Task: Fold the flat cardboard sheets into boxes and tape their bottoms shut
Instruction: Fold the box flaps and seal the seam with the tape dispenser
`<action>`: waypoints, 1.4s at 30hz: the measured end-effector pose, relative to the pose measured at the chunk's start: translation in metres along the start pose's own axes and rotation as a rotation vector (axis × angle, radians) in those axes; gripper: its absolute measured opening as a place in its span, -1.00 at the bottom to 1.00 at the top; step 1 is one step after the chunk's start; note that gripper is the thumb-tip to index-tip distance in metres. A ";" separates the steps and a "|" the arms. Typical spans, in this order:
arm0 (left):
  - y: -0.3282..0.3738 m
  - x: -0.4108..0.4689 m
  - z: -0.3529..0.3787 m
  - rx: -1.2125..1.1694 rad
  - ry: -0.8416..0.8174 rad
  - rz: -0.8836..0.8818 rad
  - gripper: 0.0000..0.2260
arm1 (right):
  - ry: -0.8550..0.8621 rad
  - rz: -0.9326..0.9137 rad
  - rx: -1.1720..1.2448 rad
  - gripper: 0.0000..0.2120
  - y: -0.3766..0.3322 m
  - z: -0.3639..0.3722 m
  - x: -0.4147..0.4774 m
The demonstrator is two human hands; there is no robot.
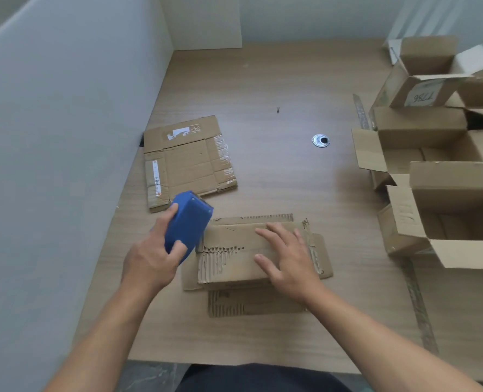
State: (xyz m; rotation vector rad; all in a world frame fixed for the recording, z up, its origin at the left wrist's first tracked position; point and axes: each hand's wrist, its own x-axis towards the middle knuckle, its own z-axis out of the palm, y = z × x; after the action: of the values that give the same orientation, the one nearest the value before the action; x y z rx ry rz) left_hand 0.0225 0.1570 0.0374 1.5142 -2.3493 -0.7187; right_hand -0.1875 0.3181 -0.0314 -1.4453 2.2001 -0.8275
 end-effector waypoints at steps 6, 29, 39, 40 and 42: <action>0.018 -0.003 0.019 0.171 -0.045 0.709 -0.49 | 0.105 0.065 0.511 -0.60 0.008 -0.012 0.003; 0.002 -0.001 0.035 0.408 -0.079 1.206 -0.48 | -0.174 0.024 0.508 -0.59 0.005 -0.040 0.015; 0.001 0.003 0.033 0.434 -0.103 1.219 -0.39 | -0.473 0.044 0.270 -0.75 -0.026 -0.062 0.050; 0.001 0.002 0.033 0.438 -0.101 1.229 -0.37 | -0.504 0.036 0.226 -0.76 -0.029 -0.066 0.052; 0.002 0.000 0.034 0.458 -0.091 1.248 -0.31 | -0.533 0.021 0.117 -0.81 -0.031 -0.072 0.056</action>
State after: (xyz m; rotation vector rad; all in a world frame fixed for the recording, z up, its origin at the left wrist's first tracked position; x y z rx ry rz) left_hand 0.0058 0.1669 0.0098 -0.1235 -2.9402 0.0863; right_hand -0.2315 0.2763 0.0437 -1.3869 1.7333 -0.4801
